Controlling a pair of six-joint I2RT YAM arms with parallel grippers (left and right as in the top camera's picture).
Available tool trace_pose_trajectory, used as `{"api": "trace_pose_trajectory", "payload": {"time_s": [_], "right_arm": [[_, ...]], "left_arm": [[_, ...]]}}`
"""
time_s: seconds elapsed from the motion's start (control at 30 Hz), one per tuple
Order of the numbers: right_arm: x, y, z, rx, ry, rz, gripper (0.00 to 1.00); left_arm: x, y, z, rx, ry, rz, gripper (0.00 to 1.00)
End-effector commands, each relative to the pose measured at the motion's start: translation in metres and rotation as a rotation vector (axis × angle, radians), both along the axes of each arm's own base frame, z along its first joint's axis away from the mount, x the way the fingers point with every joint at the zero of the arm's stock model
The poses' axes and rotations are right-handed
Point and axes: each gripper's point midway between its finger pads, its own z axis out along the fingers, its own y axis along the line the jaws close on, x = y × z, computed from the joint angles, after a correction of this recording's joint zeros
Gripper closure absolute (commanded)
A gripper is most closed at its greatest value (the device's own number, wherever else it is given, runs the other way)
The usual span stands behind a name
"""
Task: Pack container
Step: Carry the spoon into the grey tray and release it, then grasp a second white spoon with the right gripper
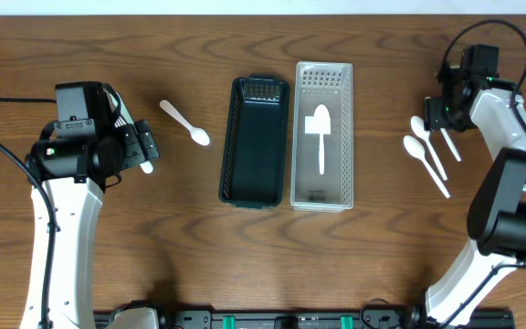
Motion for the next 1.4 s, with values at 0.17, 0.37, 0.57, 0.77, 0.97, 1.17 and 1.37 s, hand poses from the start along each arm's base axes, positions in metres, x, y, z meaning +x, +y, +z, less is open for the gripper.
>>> {"api": "trace_pose_trajectory", "payload": {"time_s": [0.17,0.37,0.57,0.77,0.97,1.17,1.37], "right_arm": [[0.010,-0.004,-0.020,0.015,-0.011,0.143,0.36],[0.002,-0.009,-0.044,0.017,0.044,0.132,0.44],[-0.004,-0.017,-0.056,0.038,0.067,0.071,0.52],[-0.007,-0.017,-0.057,0.051,0.077,0.047,0.80],[-0.007,-0.017,-0.044,0.063,0.065,0.000,0.99],[0.007,0.001,0.024,0.129,-0.074,-0.060,0.99],[0.010,0.073,0.145,0.345,-0.321,-0.077,0.99]], "left_arm": [[0.002,0.003,0.003,0.009,-0.002,-0.001,0.02],[0.002,0.003,0.003,0.009,-0.002,-0.001,0.02],[0.002,0.003,0.003,0.009,-0.002,-0.001,0.02],[0.002,0.003,0.003,0.009,-0.003,-0.001,0.02],[0.002,0.003,0.003,0.009,-0.003,-0.001,0.02],[0.002,0.003,0.003,0.009,-0.002,-0.001,0.02],[0.002,0.003,0.003,0.009,-0.003,-0.001,0.02]]}}
